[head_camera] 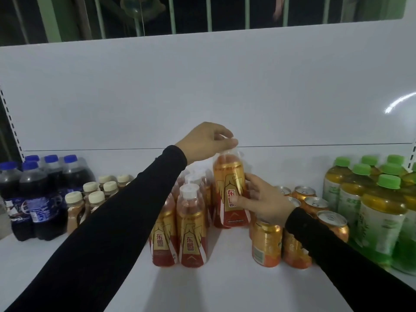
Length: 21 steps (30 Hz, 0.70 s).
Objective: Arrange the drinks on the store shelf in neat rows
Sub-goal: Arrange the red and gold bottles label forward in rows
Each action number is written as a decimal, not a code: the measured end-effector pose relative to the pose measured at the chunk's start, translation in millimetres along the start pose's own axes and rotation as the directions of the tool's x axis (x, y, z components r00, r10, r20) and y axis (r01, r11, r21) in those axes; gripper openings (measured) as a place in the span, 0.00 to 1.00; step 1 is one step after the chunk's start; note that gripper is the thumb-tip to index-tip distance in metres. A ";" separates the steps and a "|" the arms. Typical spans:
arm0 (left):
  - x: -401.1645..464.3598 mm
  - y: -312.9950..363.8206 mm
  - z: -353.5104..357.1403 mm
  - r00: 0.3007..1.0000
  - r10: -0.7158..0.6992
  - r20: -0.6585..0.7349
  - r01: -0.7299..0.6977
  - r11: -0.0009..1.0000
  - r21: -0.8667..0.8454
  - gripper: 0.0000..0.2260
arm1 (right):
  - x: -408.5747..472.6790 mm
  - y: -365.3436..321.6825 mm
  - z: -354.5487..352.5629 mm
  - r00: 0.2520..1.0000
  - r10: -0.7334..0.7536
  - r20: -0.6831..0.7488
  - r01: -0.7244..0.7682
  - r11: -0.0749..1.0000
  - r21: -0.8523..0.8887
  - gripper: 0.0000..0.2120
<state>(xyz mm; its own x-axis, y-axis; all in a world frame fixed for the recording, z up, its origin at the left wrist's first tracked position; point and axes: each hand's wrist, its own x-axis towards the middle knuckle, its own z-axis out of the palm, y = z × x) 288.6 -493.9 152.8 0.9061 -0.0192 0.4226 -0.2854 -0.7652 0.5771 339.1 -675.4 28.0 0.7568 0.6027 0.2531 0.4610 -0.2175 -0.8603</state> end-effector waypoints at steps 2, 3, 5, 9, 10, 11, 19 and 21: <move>-1.4 2.1 -0.3 0.998 -0.018 -0.053 0.013 0.995 -0.100 0.11 | -3.3 -6.7 0.1 0.999 -0.014 -0.035 0.019 0.989 0.148 0.28; -2.3 2.4 0.1 0.997 -0.029 -0.078 0.017 0.990 -0.140 0.11 | -5.2 -9.4 0.5 0.998 -0.017 -0.063 0.030 0.980 0.199 0.26; -2.7 1.8 2.3 0.989 -0.047 -0.141 0.014 0.975 -0.223 0.09 | -10.7 -15.6 3.1 0.993 -0.026 -0.118 0.060 0.953 0.296 0.23; -4.0 -2.2 10.4 0.968 -0.113 -0.226 0.017 0.922 -0.387 0.15 | -19.0 -23.8 12.3 0.984 -0.017 -0.176 0.100 0.875 0.474 0.21; -5.4 -4.1 13.2 0.969 -0.143 -0.202 0.043 0.901 -0.431 0.19 | -20.6 -26.0 14.1 0.983 -0.011 -0.181 0.102 0.857 0.505 0.21; -8.2 -6.6 16.9 0.972 -0.174 -0.161 0.079 0.878 -0.472 0.23 | -21.4 -27.5 15.6 0.983 0.003 -0.185 0.097 0.844 0.528 0.21; -31.0 -24.1 40.4 0.961 -0.249 0.125 0.261 0.647 -0.716 0.16 | -25.1 -30.1 20.2 0.980 0.070 -0.186 0.042 0.843 0.536 0.17; -32.4 -25.0 41.7 0.960 -0.256 0.114 0.258 0.645 -0.719 0.17 | -26.9 -29.2 21.6 0.981 0.082 -0.175 0.025 0.844 0.536 0.15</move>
<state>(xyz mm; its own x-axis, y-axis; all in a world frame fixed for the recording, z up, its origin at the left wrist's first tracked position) 279.4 -501.0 95.6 0.9785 0.1036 0.1781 -0.1754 -0.0355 0.9839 295.3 -668.7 36.7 0.8614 0.4392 0.2550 0.1596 0.2425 -0.9569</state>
